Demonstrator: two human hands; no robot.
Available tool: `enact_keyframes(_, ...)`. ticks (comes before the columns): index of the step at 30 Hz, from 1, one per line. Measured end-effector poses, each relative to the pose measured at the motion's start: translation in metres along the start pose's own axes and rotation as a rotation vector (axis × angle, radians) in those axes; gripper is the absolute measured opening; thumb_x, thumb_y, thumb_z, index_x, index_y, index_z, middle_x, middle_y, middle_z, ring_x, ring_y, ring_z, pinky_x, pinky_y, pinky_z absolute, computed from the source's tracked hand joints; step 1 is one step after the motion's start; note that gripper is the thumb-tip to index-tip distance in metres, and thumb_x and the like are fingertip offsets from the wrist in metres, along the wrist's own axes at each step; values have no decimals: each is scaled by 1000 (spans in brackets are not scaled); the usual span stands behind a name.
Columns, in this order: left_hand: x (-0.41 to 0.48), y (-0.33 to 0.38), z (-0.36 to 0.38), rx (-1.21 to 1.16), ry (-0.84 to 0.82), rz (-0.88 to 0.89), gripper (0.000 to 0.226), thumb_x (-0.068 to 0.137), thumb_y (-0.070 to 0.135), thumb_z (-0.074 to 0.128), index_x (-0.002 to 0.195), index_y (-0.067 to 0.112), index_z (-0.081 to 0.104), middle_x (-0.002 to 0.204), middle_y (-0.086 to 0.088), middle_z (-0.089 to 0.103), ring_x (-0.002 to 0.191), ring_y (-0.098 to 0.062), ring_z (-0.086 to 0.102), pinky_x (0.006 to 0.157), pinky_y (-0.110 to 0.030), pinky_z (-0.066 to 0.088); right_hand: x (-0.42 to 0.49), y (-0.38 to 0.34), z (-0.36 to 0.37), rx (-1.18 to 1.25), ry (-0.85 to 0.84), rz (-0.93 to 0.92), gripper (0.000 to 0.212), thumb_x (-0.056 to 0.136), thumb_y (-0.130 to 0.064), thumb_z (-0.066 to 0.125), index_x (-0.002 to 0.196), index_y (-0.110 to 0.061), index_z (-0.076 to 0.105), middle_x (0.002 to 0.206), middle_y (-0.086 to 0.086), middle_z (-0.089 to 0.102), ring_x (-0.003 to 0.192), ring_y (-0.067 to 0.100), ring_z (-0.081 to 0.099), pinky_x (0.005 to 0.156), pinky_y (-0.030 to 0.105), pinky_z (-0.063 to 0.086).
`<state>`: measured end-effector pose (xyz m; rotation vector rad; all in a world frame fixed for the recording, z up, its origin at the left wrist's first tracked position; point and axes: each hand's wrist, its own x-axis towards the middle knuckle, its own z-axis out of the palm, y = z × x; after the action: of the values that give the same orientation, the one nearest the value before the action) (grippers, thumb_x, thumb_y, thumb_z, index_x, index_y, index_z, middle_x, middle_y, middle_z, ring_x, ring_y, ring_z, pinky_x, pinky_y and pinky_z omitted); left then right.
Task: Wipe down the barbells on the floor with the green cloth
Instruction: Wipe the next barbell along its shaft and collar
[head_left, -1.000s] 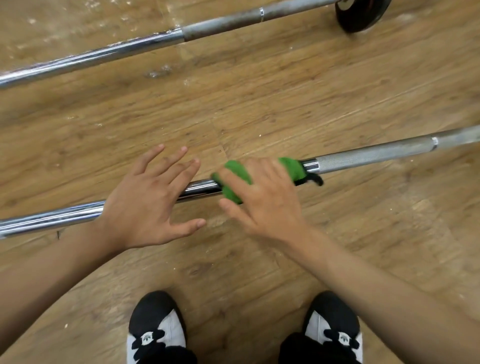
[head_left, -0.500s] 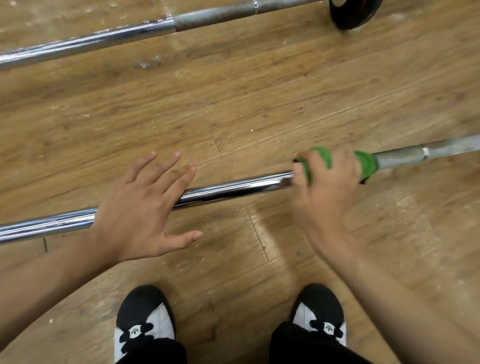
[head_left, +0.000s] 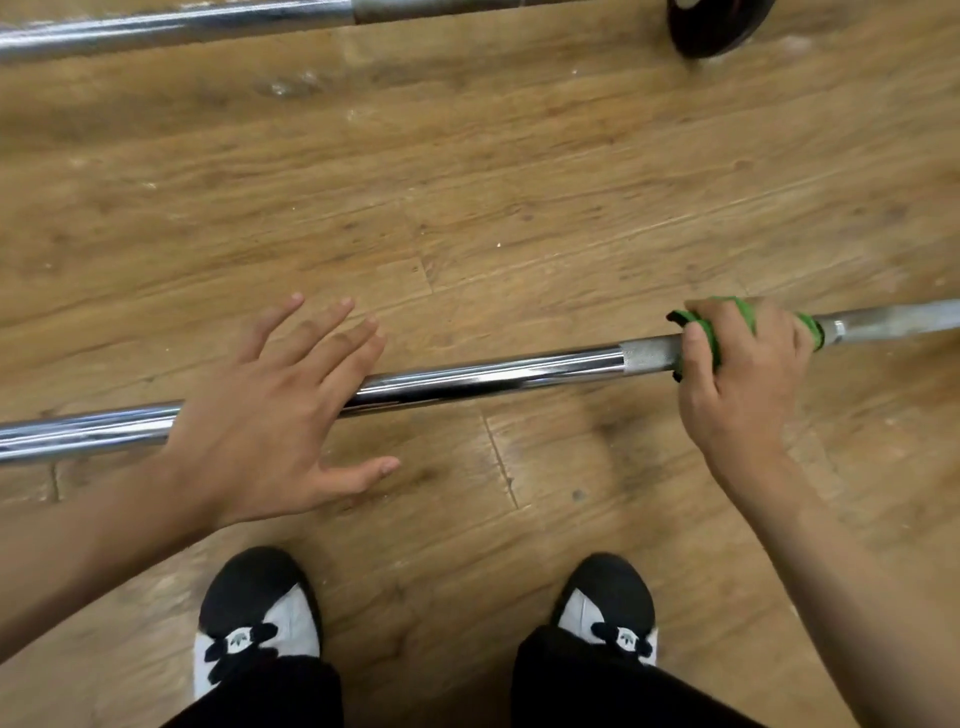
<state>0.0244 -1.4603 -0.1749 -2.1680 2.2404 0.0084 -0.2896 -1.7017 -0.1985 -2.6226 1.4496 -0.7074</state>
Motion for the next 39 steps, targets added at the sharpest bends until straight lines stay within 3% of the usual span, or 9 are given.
enact_keyframes(4,0,5,-1,-32,-49,-43,99,99,77,24,147,-4,53,156,-25,48,152,-39,35,125,-57,24,-8,-21,1,57,44,132,39,101,-39,49,106,-8,70,101,18,56,105,34,50,106,62,35)
enact_keyframes(7,10,13,-3,-60,-22,6,93,98,70,34,148,-7,48,157,-29,43,152,-42,34,125,-57,24,-26,-59,2,102,-27,61,48,100,-46,45,117,-9,71,116,18,58,116,36,50,114,67,25)
enact_keyframes(13,48,49,3,-187,75,255,83,98,57,38,156,-3,40,164,-27,33,155,-39,28,124,-46,17,-35,-85,5,18,-157,-127,62,99,-56,36,126,-10,68,121,15,61,115,37,54,105,63,35)
enact_keyframes(19,52,52,10,-91,91,319,100,95,61,49,162,-6,16,168,-28,22,158,-42,17,129,-56,14,-34,-88,3,18,-143,-106,57,98,-51,38,121,-9,68,115,10,61,109,32,53,101,58,37)
enact_keyframes(26,54,48,7,-113,97,322,102,90,59,58,160,-6,25,164,-29,32,156,-44,24,127,-56,15,-28,-100,-4,-52,-241,-61,57,98,-56,39,123,-11,65,115,10,59,110,33,51,101,60,38)
enact_keyframes(33,57,44,4,-90,69,339,95,88,53,53,159,-6,30,162,-29,35,155,-43,27,126,-54,17,-25,-107,-9,-34,-418,-342,68,96,-62,39,135,-10,60,133,18,55,115,38,54,99,52,39)
enact_keyframes(36,59,45,4,-73,52,330,92,91,51,51,161,-5,26,164,-27,33,155,-42,26,126,-54,19,-12,-77,-17,-46,-451,-452,69,101,-61,32,138,-10,59,130,17,57,110,37,55,95,49,40)
enact_keyframes(39,61,48,1,-67,14,293,89,93,51,46,160,-4,27,165,-26,32,156,-41,26,126,-54,20,-2,-25,-26,-85,-372,-389,67,102,-58,32,138,-9,60,128,18,58,110,38,55,95,49,38)
